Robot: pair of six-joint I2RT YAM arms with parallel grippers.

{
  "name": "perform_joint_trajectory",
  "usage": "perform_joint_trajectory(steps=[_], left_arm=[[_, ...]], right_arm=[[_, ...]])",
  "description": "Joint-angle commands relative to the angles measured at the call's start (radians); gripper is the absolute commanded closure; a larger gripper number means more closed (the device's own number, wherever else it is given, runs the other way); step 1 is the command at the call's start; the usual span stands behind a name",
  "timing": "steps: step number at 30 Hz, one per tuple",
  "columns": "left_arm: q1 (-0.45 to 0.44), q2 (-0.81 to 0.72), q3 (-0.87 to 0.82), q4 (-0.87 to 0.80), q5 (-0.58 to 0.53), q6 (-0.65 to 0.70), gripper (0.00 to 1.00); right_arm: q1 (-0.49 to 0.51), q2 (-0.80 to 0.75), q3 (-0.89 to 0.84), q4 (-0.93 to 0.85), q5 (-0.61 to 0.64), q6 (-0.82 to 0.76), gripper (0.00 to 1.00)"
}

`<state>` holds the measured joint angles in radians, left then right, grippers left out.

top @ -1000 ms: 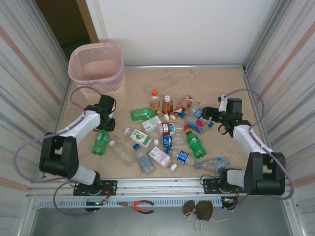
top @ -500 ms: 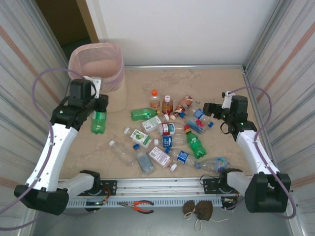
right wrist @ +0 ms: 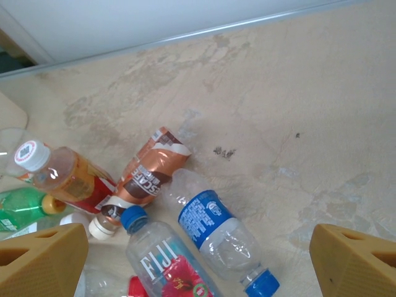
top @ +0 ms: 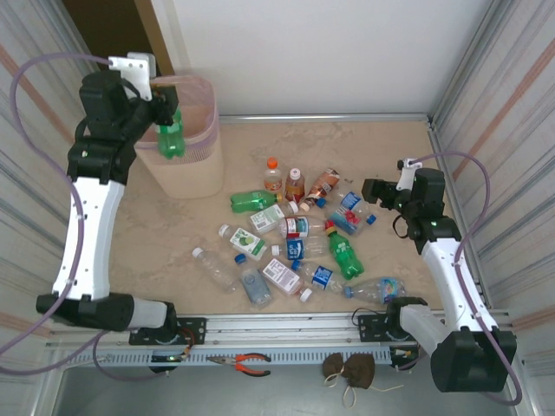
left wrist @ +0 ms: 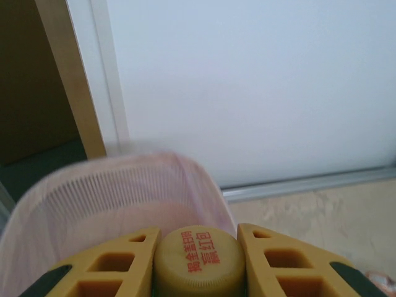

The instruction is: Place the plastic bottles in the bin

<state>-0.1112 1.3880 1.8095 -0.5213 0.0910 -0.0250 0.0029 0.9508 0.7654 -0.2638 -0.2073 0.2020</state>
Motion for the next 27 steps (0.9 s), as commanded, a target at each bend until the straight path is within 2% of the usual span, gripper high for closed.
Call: perform_joint_trajectory(steps=[1,6,10,16,22,27], left_arm=[[0.032,0.073,0.066,0.150,0.062,-0.037,0.91],[0.068,0.218,0.148,0.241,0.058,-0.077,0.92],[0.089,0.357,0.239,0.229,0.064,-0.100,0.94],[0.093,0.496,0.266,0.206,0.075,-0.123,0.95],[0.087,0.582,0.239,0.141,0.108,-0.132,0.97],[0.081,0.606,0.145,0.119,0.113,-0.123,0.97]], right_arm=[[0.009,-0.023,0.046,-0.044,0.027,-0.002,0.09],[0.009,-0.035,0.054,-0.062,0.046,-0.009,0.09],[0.008,-0.044,0.044,-0.065,0.058,-0.006,0.08],[0.009,-0.048,0.028,-0.066,0.068,0.001,0.08],[0.009,-0.047,0.008,-0.062,0.072,0.002,0.09],[0.010,-0.036,-0.001,-0.054,0.068,0.004,0.08]])
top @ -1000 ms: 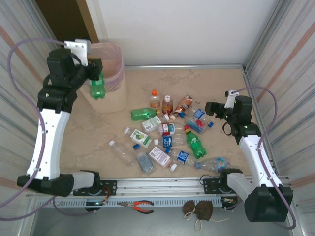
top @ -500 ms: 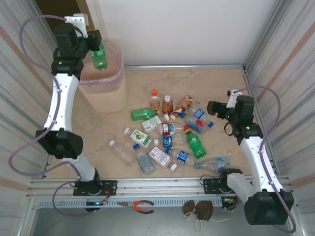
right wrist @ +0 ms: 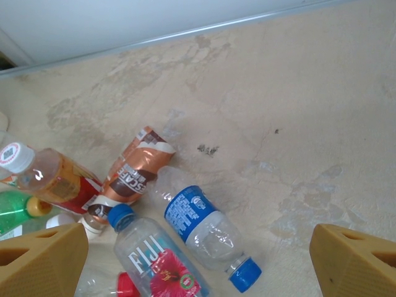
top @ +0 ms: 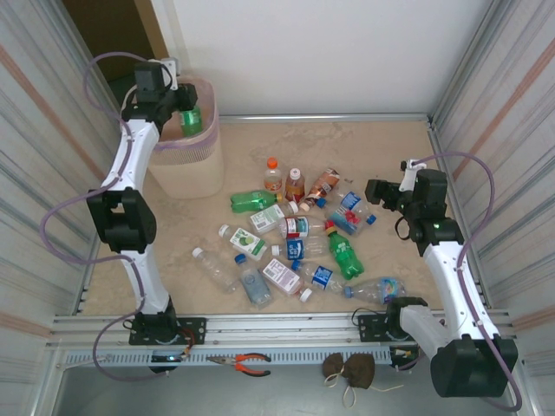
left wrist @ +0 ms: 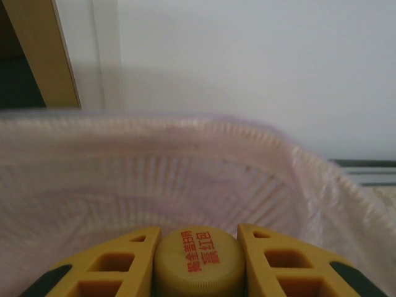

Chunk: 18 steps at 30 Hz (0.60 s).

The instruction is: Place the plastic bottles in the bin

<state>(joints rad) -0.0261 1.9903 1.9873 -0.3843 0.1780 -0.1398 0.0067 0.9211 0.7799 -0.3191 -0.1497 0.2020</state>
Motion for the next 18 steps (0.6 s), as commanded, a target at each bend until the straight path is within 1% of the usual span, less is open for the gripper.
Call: perform_joint_trajectory(steps=[1,8,11,13,18], left_arm=[[-0.005,0.012,-0.042,-0.027,0.029,-0.007,0.97],[-0.008,0.082,-0.078,-0.093,0.109,-0.002,0.96],[-0.015,0.099,-0.059,-0.158,0.102,0.010,0.94],[-0.015,0.137,-0.047,-0.200,0.102,0.014,0.93],[-0.015,0.159,-0.039,-0.294,0.101,0.020,0.87]], right_arm=[[0.006,-0.004,-0.017,0.002,0.010,0.004,0.08],[0.005,0.005,-0.025,0.007,0.008,-0.002,0.08],[0.006,0.009,-0.029,0.008,0.004,0.002,0.08],[0.005,0.013,-0.032,0.010,-0.003,0.009,0.08],[0.007,0.023,-0.034,0.008,-0.018,0.021,0.08]])
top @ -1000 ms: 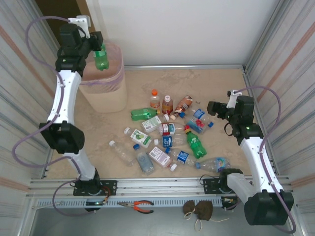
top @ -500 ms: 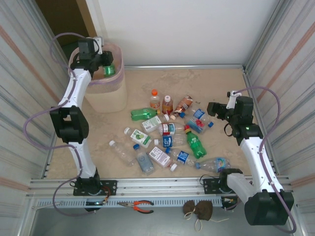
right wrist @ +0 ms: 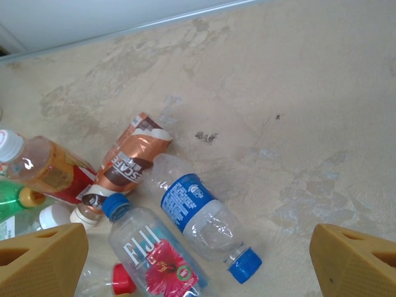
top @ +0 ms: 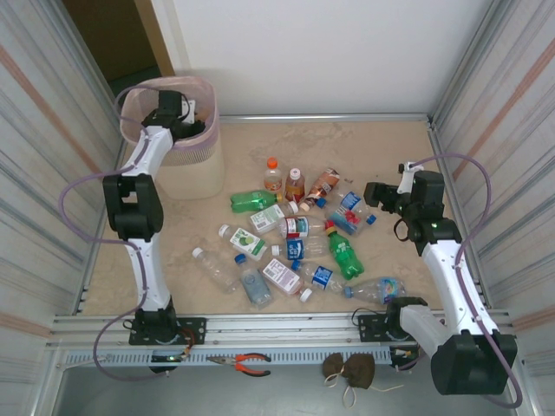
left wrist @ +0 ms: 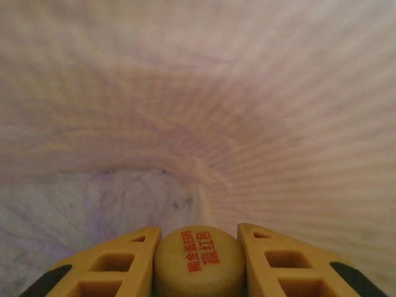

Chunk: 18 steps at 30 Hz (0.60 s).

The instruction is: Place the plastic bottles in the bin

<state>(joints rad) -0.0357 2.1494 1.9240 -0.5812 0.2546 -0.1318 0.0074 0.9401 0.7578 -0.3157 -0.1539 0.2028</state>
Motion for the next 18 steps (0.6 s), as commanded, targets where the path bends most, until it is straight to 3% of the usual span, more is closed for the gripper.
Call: perform_joint_trajectory(steps=[1,7,18], left_arm=[[-0.007,0.001,0.022,-0.109,0.025,0.012,0.86],[-0.017,0.015,0.029,-0.178,0.007,0.024,0.78],[-0.021,-0.025,0.090,-0.208,0.000,0.028,0.47]], right_arm=[[0.006,0.007,-0.011,0.005,-0.017,0.022,0.08],[0.014,0.016,-0.008,-0.002,-0.035,0.020,0.09],[0.028,0.043,0.029,-0.046,-0.043,0.020,0.10]])
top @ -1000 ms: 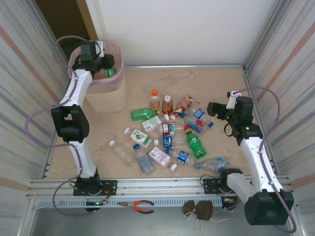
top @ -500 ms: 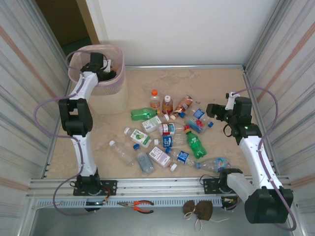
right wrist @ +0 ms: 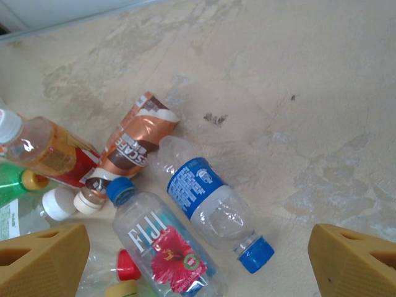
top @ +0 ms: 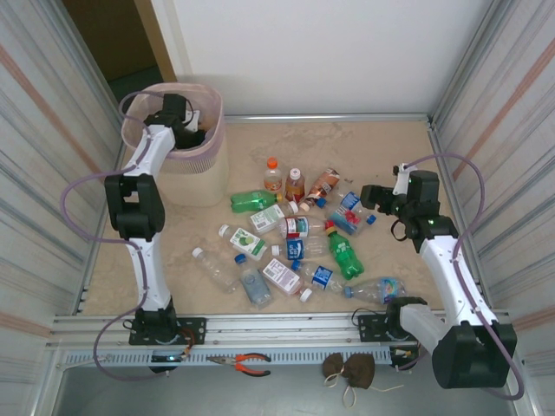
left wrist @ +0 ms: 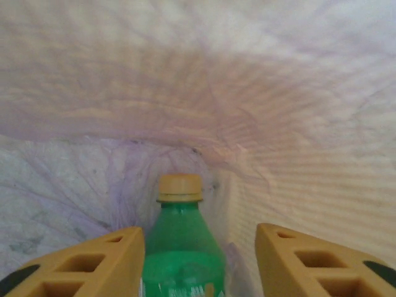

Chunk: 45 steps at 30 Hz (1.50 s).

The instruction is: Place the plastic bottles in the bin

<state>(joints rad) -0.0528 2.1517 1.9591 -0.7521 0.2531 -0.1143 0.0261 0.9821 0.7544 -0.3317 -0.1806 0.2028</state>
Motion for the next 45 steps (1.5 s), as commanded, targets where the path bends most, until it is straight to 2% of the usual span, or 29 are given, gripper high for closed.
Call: perform_joint_trajectory(steps=[1,5,24,32,40,45], left_arm=[[-0.004,-0.036,0.064,-0.042,0.001,0.013,0.45],[-0.004,-0.050,0.093,-0.061,-0.007,0.019,0.40],[-0.004,-0.352,0.126,-0.125,0.056,0.024,0.37],[0.011,-0.557,-0.020,-0.101,0.077,-0.039,0.36],[0.011,-0.795,-0.235,-0.140,-0.013,-0.193,0.38],[0.011,-0.940,-0.388,-0.217,-0.072,-0.339,0.39]], right_arm=[[0.011,0.001,0.037,-0.035,-0.019,0.020,0.10],[0.017,0.036,0.057,-0.061,-0.023,0.023,0.10],[0.106,0.050,0.150,-0.289,0.018,0.050,0.13],[0.118,0.027,0.167,-0.308,0.021,0.050,0.13],[0.128,0.020,0.182,-0.320,0.009,0.046,0.13],[0.136,0.016,0.183,-0.328,-0.003,0.045,0.13]])
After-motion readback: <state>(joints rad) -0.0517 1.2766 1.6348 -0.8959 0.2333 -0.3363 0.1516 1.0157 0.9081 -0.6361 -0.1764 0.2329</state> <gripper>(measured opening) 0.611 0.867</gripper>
